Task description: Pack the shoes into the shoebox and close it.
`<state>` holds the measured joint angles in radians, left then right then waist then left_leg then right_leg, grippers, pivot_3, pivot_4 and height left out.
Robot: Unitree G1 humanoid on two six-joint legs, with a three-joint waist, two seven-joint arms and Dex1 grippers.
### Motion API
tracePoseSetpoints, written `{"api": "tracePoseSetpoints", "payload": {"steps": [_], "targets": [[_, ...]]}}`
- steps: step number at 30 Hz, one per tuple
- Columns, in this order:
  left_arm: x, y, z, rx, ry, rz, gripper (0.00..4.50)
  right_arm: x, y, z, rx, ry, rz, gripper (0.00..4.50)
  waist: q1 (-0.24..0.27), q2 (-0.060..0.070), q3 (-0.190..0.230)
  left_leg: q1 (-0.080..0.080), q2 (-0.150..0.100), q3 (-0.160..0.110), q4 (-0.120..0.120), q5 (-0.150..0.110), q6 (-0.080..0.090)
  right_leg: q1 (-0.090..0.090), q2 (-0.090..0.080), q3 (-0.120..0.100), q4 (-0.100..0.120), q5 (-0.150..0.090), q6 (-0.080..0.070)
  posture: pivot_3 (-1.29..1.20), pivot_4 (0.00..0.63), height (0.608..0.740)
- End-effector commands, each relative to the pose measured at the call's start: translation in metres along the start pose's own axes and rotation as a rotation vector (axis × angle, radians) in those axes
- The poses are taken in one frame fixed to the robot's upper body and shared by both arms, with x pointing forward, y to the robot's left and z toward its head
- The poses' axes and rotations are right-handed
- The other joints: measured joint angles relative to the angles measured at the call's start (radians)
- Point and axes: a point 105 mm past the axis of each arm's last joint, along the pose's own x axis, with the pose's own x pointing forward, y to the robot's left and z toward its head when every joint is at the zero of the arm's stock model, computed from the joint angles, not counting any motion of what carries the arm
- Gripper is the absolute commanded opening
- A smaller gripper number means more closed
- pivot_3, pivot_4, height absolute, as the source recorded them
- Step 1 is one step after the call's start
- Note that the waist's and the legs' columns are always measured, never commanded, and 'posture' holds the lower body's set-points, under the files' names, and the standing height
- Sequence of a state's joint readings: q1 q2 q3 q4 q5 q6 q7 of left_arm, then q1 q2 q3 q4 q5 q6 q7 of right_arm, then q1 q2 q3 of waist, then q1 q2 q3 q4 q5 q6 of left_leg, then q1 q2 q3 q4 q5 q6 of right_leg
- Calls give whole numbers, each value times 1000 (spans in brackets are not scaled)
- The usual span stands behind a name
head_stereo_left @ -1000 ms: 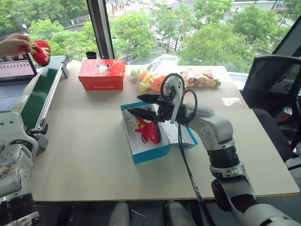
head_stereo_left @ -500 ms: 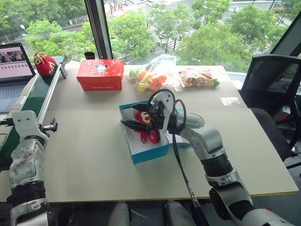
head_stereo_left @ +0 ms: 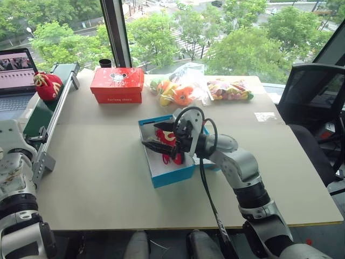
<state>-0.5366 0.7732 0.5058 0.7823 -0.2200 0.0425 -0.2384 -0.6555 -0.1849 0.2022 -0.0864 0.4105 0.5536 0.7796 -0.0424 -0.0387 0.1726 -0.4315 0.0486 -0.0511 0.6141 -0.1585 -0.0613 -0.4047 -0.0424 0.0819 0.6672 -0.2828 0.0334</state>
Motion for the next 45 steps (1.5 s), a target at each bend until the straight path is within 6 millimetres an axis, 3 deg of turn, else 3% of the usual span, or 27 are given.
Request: {"api": "tracePoseSetpoints", "payload": {"steps": [1,7,18,32,36,38,42,45], "targets": [[4,18,19,-17,-55,36,4372,-2,1,12,-47,-34,-7,4471,-1,0,0,0,0,0,0,0,0,0,0,0,0,0,0,0,150,734],[7,25,11,-11,-20,56,4372,-3,1,11,-52,-11,-4,4471,-1,0,0,0,0,0,0,0,0,0,0,0,0,0,0,0,150,734],[11,10,-1,-21,5,26,4372,-3,2,13,-56,4,10,4471,0,0,0,0,0,0,0,0,0,0,0,-1,1,0,0,0,150,734],[10,6,-21,-76,79,42,4372,0,-2,14,-82,30,6,4471,6,0,0,0,0,-1,1,0,0,-1,0,-2,4,0,0,0,150,734],[9,5,-27,-71,106,47,3142,1,-2,17,-66,16,6,4500,14,0,0,1,0,-1,1,0,0,0,0,-3,5,0,0,0,150,734],[13,-2,-20,-90,79,31,2510,2,-4,21,-60,4,-2,4500,17,0,0,1,0,-1,1,0,0,0,0,-4,5,0,0,0,150,734],[22,-26,6,-91,-2,-45,1826,2,-8,26,-50,-11,-19,4500,34,0,0,1,0,-3,1,2,-1,0,0,-7,6,0,0,0,150,734],[26,-69,48,-130,-143,-207,1745,-1,-15,42,88,-99,-41,4500,46,-1,0,0,0,-4,1,2,-2,1,-1,-8,6,0,0,0,150,734]]}}
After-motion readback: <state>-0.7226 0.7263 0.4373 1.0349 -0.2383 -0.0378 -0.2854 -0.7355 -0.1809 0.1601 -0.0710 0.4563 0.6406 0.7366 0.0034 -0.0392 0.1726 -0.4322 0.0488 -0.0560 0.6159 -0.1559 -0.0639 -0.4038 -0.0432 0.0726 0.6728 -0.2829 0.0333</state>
